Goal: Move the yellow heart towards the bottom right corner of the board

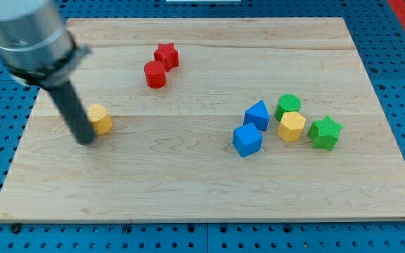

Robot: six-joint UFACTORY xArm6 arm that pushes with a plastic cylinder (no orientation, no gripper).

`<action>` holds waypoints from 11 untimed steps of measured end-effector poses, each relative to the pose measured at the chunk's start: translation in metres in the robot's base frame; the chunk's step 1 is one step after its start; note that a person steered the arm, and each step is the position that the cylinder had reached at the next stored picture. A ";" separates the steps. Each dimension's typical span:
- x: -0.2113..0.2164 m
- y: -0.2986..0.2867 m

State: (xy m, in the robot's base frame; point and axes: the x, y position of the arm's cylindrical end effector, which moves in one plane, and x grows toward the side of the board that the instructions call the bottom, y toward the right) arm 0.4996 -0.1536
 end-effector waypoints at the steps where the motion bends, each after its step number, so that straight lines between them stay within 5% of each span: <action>1: -0.019 -0.030; 3: -0.063 -0.054; 4: -0.094 -0.140; 6: -0.073 0.014; 7: -0.099 -0.002; 8: -0.089 0.039; 9: 0.018 0.054; 10: 0.069 0.114; 11: 0.059 0.028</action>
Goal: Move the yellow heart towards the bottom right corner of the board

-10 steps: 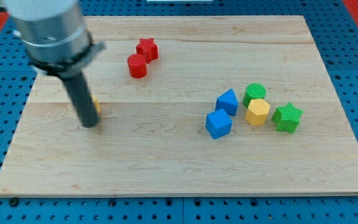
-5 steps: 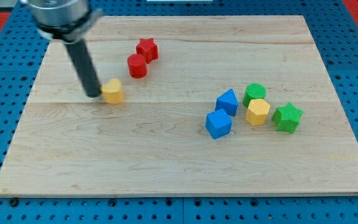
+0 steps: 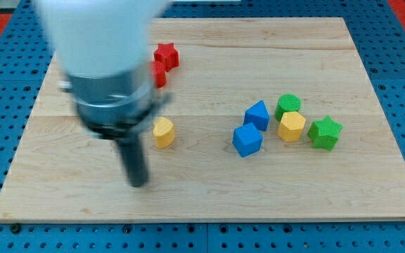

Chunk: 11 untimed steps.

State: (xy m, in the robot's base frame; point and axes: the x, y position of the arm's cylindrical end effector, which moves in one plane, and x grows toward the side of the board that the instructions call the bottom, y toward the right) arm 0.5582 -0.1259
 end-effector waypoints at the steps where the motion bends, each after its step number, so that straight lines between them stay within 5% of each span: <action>1: -0.044 -0.029; 3: -0.073 0.047; 5: -0.105 0.050; 7: -0.016 0.135; 9: 0.014 0.093; 11: 0.023 0.282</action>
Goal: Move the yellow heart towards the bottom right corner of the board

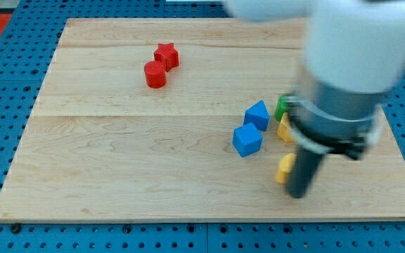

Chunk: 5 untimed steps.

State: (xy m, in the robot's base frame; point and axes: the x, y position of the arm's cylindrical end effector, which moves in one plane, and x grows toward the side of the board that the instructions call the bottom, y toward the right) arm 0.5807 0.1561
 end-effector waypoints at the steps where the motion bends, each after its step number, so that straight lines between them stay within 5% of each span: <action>1: 0.012 -0.011; 2: 0.012 -0.093; 4: -0.010 -0.028; 5: -0.018 -0.054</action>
State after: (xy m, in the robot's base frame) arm 0.5629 0.1021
